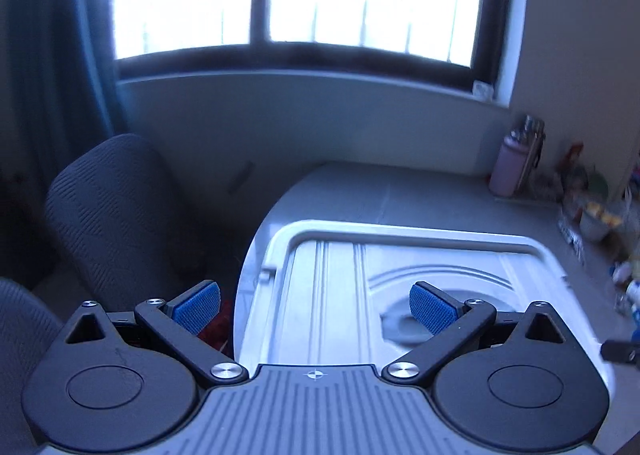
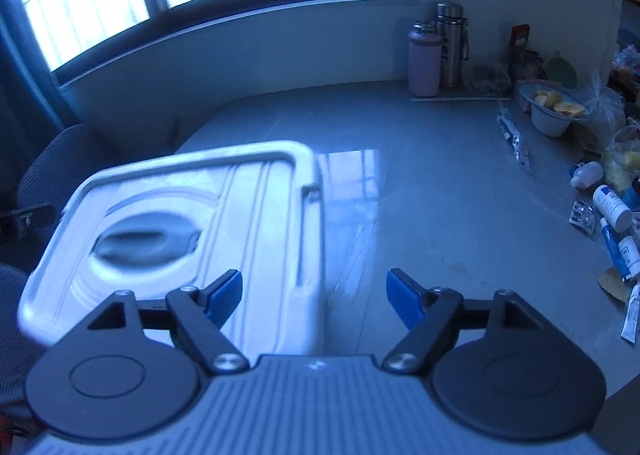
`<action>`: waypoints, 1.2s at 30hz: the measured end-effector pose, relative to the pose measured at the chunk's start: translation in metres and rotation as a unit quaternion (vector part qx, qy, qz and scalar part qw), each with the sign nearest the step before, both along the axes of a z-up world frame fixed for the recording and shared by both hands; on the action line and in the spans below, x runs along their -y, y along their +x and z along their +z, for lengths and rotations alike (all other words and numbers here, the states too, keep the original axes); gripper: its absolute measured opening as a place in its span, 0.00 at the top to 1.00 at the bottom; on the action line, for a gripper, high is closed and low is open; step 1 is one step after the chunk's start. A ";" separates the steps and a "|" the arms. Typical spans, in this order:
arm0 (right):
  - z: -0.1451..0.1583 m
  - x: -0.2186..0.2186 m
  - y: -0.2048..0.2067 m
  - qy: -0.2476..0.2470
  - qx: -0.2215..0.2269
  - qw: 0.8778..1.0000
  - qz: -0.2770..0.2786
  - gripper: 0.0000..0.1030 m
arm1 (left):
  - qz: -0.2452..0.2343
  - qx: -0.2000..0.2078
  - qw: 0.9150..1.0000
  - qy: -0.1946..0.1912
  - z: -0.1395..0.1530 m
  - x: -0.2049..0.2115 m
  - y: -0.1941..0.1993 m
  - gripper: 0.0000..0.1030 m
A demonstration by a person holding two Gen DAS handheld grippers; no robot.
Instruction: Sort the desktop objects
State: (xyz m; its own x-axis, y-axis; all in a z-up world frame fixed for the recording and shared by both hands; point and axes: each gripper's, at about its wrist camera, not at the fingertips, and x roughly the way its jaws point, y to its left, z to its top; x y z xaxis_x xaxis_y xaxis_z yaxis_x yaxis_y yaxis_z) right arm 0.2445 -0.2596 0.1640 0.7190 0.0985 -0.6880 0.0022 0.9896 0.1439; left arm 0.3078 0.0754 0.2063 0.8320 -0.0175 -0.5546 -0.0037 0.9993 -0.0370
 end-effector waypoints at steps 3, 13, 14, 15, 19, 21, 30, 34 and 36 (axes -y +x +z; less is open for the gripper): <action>0.000 -0.002 -0.028 -0.008 0.014 1.000 0.005 0.23 | 0.004 0.007 1.000 0.004 0.001 0.011 -0.034 0.00; -0.012 -0.013 -0.107 -0.012 0.025 1.000 0.012 0.22 | 0.014 -0.035 0.999 0.015 -0.024 0.018 -0.138 0.00; -0.014 -0.014 -0.112 -0.013 0.026 0.999 0.013 0.22 | 0.012 -0.035 0.999 0.014 -0.027 0.019 -0.147 0.00; -0.016 -0.016 -0.117 -0.015 0.029 0.999 0.013 0.22 | 0.012 -0.035 0.999 0.016 -0.032 0.020 -0.153 0.00; -0.025 -0.022 -0.134 -0.022 0.037 0.999 0.015 0.22 | 0.014 -0.034 0.999 0.022 -0.048 0.023 -0.178 0.00; -0.030 -0.027 -0.142 -0.032 0.044 0.998 0.019 0.21 | 0.015 -0.028 0.999 0.020 -0.057 0.026 -0.190 0.00; -0.065 -0.058 -0.180 -0.040 0.101 0.994 0.027 0.17 | 0.029 0.030 0.998 0.049 -0.110 0.041 -0.237 0.00; -0.089 -0.063 -0.190 -0.033 0.122 0.992 0.000 0.16 | 0.023 0.022 0.998 0.048 -0.137 0.038 -0.246 0.00; -0.102 -0.066 -0.194 -0.032 0.133 0.990 -0.013 0.16 | 0.028 0.027 0.998 0.044 -0.150 0.034 -0.252 0.00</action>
State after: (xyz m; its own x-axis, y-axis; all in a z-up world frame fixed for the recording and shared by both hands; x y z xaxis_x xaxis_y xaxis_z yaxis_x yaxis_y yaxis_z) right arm 0.0508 -0.1940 0.0622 0.8778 0.0392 -0.4774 -0.0014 0.9968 0.0793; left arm 0.0563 0.0410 0.0561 0.8594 0.0763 -0.5055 -0.0592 0.9970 0.0498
